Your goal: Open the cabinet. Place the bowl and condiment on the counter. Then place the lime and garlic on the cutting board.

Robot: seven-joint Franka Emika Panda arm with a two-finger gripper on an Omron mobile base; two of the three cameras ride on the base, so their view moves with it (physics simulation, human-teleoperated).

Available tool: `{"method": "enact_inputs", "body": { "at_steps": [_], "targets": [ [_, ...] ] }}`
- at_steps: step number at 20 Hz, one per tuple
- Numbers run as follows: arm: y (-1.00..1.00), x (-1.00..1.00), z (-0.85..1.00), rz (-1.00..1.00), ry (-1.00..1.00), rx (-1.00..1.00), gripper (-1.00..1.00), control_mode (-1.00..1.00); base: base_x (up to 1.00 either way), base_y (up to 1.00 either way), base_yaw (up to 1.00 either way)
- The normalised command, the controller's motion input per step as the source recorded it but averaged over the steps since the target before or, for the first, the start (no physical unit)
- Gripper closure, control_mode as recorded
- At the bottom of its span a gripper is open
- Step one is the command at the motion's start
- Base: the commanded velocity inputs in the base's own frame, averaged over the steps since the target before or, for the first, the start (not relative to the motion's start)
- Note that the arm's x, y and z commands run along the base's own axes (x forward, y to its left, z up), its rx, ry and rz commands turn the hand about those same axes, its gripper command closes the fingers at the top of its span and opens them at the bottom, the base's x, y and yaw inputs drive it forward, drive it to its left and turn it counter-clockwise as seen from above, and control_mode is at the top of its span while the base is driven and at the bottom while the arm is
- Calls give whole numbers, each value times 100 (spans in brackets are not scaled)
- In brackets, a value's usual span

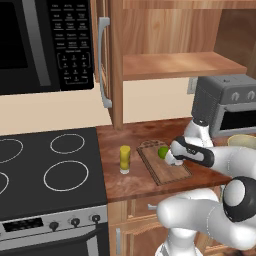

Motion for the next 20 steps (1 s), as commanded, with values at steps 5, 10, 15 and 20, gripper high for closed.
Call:
{"method": "enact_inputs", "body": {
  "at_steps": [5, 10, 15, 20],
  "targets": [
    [22, 9, -13, 6, 0, 0, 100, -100, 0, 0, 0],
    [22, 0, -2, 4, 0, 0, -100, -100, 0, 0, 0],
    [9, 0, 0, 0, 0, 0, -100, -100, 0, 0, 0],
    [0, 0, 9, 0, 0, 0, -100, -100, 0, 0, 0]
  ]
}}
